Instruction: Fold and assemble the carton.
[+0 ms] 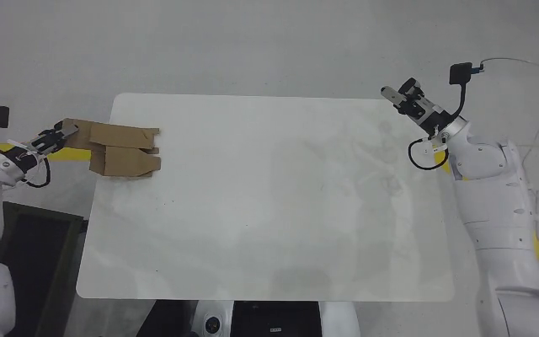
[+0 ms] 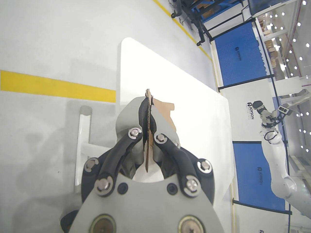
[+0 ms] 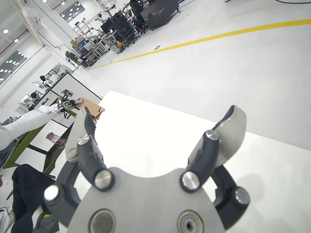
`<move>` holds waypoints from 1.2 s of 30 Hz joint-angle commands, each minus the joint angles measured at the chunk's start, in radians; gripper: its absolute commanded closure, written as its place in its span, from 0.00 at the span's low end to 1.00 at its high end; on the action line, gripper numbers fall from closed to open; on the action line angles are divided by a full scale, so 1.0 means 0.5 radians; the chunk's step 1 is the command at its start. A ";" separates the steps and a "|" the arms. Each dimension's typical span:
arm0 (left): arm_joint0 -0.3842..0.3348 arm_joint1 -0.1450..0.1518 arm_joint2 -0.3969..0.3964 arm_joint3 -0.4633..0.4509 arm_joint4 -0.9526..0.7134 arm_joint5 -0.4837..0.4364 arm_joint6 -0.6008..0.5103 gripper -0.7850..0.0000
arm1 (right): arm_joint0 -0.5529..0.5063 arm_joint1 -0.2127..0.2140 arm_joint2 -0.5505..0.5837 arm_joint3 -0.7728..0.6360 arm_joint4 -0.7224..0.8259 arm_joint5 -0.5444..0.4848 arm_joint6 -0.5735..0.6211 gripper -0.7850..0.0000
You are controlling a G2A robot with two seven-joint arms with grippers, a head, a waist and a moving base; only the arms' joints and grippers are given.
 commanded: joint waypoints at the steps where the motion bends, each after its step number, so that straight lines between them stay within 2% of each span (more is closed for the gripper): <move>1: -0.003 -0.003 0.020 -0.056 -0.064 -0.022 0.022 1.00 | 0.000 0.000 0.000 0.000 0.000 0.000 0.000 0.00; 7: -0.042 -0.040 0.125 -0.220 -0.272 -0.029 0.030 1.00 | 0.000 0.000 0.000 0.000 0.000 0.000 0.000 0.00; 14: -0.151 -0.123 0.312 -0.354 -0.461 0.020 -0.020 1.00 | 0.000 0.000 0.000 0.000 0.000 0.000 0.000 0.00; 20: -0.256 -0.227 0.530 -0.453 -0.521 0.051 -0.051 1.00 | 0.000 0.000 0.000 0.000 0.000 0.000 0.000 0.00; 26: -0.374 -0.349 0.744 -0.473 -0.522 0.040 -0.039 1.00 | 0.000 0.000 0.000 0.000 0.000 0.000 0.000 0.00; 32: -0.416 -0.470 0.967 -0.513 -0.502 -0.021 0.021 1.00 | 0.000 0.000 0.000 0.000 0.000 0.000 0.000 0.00; 36: -0.428 -0.529 1.075 -0.564 -0.591 -0.036 0.036 1.00 | 0.000 0.000 0.000 0.000 0.000 0.000 0.000 0.00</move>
